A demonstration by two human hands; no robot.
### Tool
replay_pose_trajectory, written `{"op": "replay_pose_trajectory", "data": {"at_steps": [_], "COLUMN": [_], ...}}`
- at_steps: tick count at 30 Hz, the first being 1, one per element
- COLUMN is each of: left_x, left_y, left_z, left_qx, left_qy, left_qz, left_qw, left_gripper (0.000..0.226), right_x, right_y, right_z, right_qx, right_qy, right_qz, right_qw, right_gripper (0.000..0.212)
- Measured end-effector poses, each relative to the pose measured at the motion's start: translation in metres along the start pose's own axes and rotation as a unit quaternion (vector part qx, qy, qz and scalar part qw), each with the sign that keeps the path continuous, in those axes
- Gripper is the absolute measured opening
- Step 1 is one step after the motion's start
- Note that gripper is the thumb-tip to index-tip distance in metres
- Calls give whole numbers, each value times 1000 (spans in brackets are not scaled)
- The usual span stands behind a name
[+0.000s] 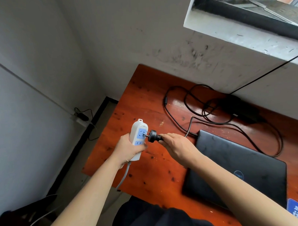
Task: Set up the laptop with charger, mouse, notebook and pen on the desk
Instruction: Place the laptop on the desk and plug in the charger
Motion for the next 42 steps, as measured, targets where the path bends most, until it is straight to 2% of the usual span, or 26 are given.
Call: {"op": "replay_pose_trajectory", "data": {"at_steps": [5,10,16,19,23,28,38,42], "left_x": [1,2,8,11,12,11,7,8], "left_y": [-2,-5,-6,-6,-9,-9,-18,-22], "left_z": [2,0,-3,-6,-12,-13,-23,-21], "left_qx": [8,40,46,41,36,41,59,69], "left_qy": [-44,-166,-193,-205,-195,-208,-242,-260], "left_qz": [-17,-50,-61,-68,-64,-46,-41,-33], "left_qw": [999,984,978,975,978,976,968,963], "left_gripper": [34,36,36,36,41,34,34,43], "right_x": [-10,-17,-24,-30,-36,-36,-25,-22], "right_y": [-5,-13,-23,-30,-40,-42,-40,-37], "right_z": [6,16,24,28,28,23,7,6], "right_qx": [-4,-6,2,-8,-15,-21,-12,-15], "right_qy": [69,150,201,234,255,256,215,221], "right_qz": [38,90,150,176,184,196,137,139], "right_qw": [997,985,968,956,949,946,967,965], "right_gripper": [36,32,19,19,18,19,26,25]}}
Point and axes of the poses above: each hand's wrist, its own y-axis away from the middle knuckle, its own x-axis out of the palm, z = x × y, the point moved 1 cm from there along -y, towards the middle knuckle, and after that the axes turned 10 degrees about -x, right-handed, at the moved point
